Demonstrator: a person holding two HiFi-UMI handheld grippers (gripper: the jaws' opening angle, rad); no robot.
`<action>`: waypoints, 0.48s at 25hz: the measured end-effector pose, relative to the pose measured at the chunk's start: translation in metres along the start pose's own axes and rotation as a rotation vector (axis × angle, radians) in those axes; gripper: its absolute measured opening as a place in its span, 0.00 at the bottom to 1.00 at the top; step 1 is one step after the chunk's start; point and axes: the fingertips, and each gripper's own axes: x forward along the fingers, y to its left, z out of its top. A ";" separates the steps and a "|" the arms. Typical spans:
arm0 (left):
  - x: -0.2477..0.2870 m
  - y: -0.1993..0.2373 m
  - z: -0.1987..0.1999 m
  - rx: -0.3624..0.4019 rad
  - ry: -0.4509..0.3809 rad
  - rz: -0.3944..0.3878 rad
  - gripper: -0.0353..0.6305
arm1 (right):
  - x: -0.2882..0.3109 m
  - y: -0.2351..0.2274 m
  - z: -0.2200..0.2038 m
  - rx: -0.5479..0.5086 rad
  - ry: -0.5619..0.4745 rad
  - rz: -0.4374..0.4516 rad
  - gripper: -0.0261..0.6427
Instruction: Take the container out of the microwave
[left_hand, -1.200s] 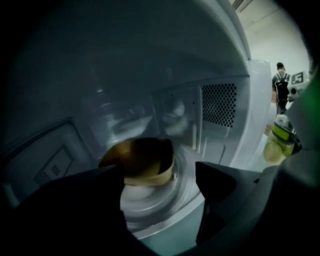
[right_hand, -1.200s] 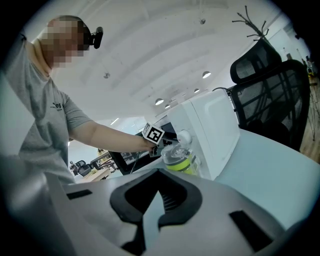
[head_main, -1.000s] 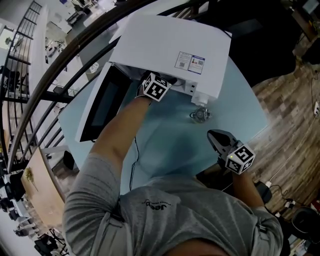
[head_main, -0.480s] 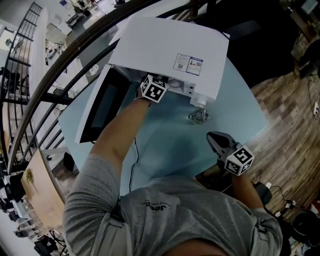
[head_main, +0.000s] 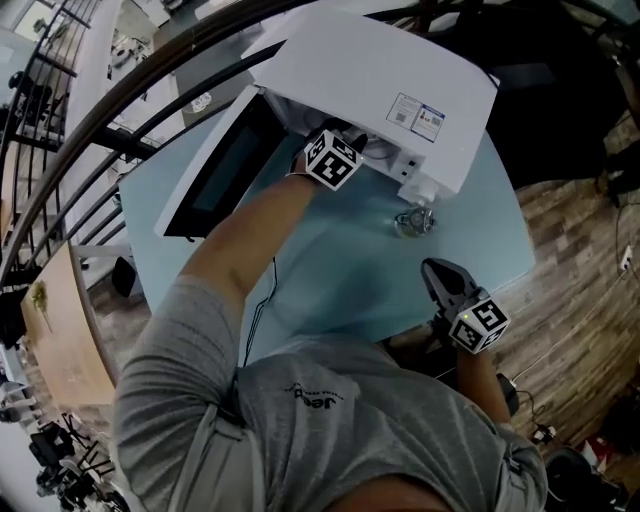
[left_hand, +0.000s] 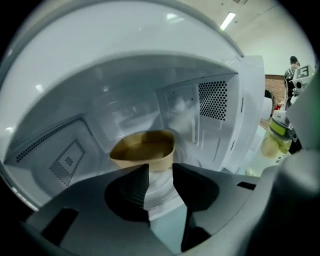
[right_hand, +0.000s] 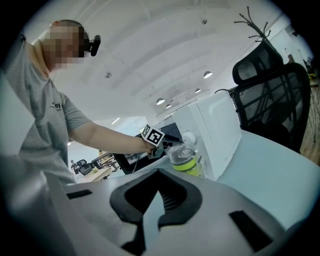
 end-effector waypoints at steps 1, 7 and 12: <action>-0.003 0.001 0.000 0.001 -0.005 -0.001 0.28 | 0.001 0.003 0.002 -0.004 0.000 0.004 0.07; -0.011 -0.009 0.012 0.033 -0.063 -0.038 0.39 | -0.001 0.010 0.000 -0.010 0.005 0.008 0.07; 0.003 -0.014 0.026 0.075 -0.069 -0.030 0.47 | -0.005 0.011 -0.007 0.000 0.012 0.001 0.07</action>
